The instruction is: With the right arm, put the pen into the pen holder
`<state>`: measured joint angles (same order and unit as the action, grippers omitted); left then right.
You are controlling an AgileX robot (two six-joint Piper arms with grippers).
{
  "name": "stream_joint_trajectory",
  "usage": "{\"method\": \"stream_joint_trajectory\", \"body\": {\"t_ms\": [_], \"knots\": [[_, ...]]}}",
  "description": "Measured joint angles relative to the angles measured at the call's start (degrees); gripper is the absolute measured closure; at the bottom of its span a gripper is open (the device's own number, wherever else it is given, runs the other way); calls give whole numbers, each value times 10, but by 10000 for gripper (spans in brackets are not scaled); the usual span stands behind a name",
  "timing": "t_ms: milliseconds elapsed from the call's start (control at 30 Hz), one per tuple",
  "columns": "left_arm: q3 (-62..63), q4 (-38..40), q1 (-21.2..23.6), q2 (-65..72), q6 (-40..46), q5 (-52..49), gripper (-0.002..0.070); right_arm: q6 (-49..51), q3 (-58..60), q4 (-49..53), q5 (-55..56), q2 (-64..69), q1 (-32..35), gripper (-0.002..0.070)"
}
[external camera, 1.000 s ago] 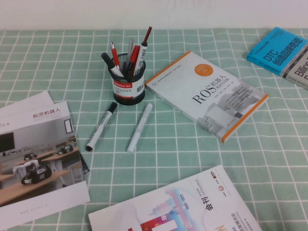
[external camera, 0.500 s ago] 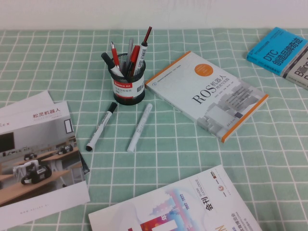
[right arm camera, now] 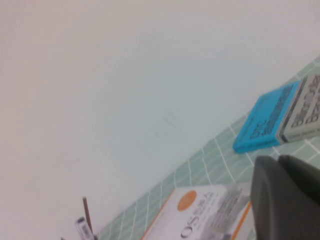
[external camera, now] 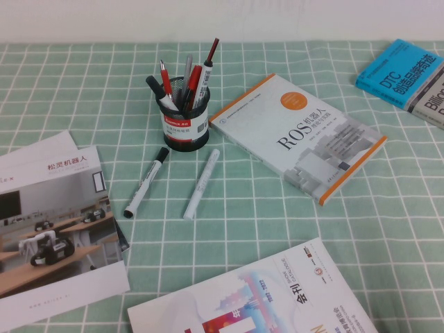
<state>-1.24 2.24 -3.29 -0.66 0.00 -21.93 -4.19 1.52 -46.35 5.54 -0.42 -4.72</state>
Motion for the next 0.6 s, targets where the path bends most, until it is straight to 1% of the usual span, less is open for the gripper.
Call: {"method": "stream_joint_trajectory", "body": {"t_ms": [100,200,300,400,600], "knots": [[0,0,0,0,0,0,680,0,0,-6,12,0,0,695],[0,0,0,0,0,0,680,-11,-3,-12,-11,4,0,695],[0,0,0,0,0,0,680,-15,-33,-9,-87,44,0,695],[0,0,0,0,0,0,680,-16,-93,12,-164,113,0,695],[0,0,0,0,0,0,680,-16,-230,91,-299,295,0,695]]}}
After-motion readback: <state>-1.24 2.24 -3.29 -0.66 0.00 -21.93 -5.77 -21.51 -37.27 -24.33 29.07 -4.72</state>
